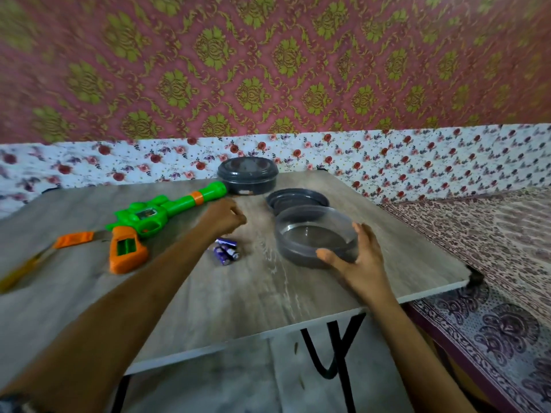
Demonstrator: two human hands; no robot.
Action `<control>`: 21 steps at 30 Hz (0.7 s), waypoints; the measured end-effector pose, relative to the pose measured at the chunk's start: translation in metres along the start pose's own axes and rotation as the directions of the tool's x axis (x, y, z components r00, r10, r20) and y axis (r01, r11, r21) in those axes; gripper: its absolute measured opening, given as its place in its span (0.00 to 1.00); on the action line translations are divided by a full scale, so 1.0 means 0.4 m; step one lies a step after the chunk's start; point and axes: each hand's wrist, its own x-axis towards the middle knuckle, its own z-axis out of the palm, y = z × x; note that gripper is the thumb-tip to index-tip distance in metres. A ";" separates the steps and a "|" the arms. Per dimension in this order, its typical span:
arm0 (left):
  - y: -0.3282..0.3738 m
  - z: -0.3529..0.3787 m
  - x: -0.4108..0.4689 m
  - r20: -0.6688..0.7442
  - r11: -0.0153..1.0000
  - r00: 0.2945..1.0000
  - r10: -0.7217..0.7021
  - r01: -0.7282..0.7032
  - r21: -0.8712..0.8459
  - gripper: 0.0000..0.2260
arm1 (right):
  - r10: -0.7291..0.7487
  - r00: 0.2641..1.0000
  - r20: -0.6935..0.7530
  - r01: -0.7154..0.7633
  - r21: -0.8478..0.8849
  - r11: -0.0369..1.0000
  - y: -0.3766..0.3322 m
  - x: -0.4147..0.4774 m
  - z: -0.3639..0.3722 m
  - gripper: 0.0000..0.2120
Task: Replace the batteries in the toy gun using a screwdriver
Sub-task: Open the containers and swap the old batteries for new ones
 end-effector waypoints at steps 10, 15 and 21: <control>-0.085 -0.125 -0.147 0.203 0.991 0.978 0.055 -0.079 0.112 0.15 | -0.479 0.876 0.060 0.482 -0.123 0.867 -0.227 -0.026 0.173 0.23; -0.088 -0.101 -0.169 0.252 0.936 0.955 0.153 -0.222 0.273 0.17 | -0.244 0.850 0.468 0.389 -0.244 0.888 -0.255 0.029 0.281 0.27; -0.099 -0.068 -0.156 0.296 0.886 0.934 0.201 -0.302 0.352 0.20 | -0.214 0.852 0.478 0.371 -0.262 0.891 -0.248 0.082 0.319 0.18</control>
